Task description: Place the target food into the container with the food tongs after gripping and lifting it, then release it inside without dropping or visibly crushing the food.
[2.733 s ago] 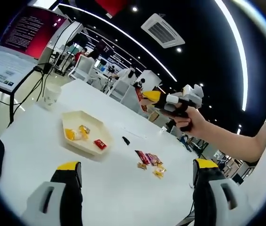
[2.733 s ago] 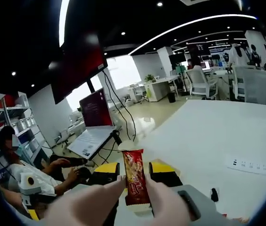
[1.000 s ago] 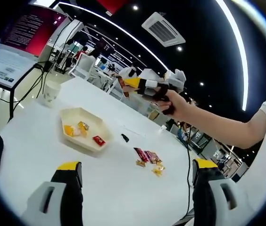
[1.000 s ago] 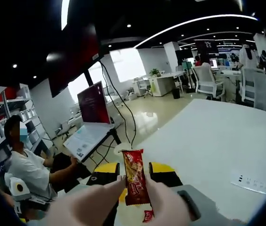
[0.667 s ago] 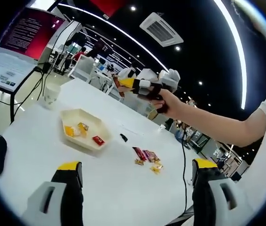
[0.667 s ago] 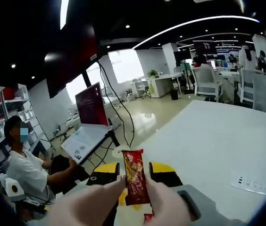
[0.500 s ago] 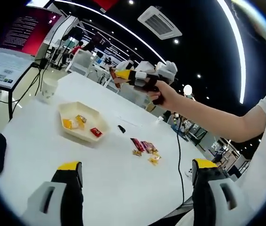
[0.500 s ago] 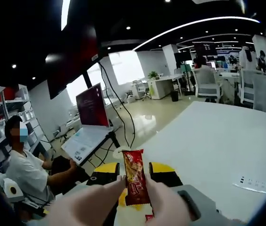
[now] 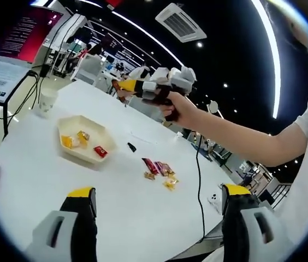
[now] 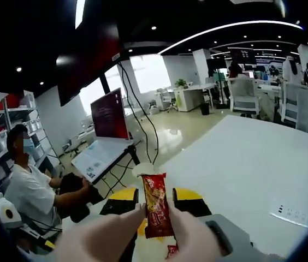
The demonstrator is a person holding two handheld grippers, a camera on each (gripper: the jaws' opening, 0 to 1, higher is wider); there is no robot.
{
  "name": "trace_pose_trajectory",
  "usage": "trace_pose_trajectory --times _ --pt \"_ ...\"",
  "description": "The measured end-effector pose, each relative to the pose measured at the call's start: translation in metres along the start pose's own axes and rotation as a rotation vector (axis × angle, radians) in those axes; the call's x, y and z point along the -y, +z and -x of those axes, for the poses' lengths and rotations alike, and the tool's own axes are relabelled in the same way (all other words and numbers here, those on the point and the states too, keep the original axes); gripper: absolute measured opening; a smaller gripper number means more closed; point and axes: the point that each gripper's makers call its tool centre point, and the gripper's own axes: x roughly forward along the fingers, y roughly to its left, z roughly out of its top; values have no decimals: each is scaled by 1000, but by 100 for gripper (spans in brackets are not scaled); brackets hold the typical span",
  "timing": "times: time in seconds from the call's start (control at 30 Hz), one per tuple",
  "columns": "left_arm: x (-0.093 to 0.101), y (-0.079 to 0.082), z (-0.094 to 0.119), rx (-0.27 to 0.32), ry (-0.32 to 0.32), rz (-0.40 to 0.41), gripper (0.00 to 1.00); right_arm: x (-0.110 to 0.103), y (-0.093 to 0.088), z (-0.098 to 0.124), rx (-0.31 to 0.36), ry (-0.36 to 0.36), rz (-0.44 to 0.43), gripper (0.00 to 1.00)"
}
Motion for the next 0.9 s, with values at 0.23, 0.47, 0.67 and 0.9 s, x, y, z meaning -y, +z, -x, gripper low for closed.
trace_pose_trajectory --times 0.23,0.47,0.67,0.9 --pt "-5 -2 6 -5 4 8 96 -1 -1 -2 -3 -4 -18 24" --pt "-9 2 6 -17 -3 -1 96 1 9 0 45 -21 -69 28" --pt "-10 7 2 -2 -1 3 96 -4 16 4 65 -5 -66 27" --pt "-7 7 -5 2 -25 8 96 -3 15 19 67 -29 -80 27"
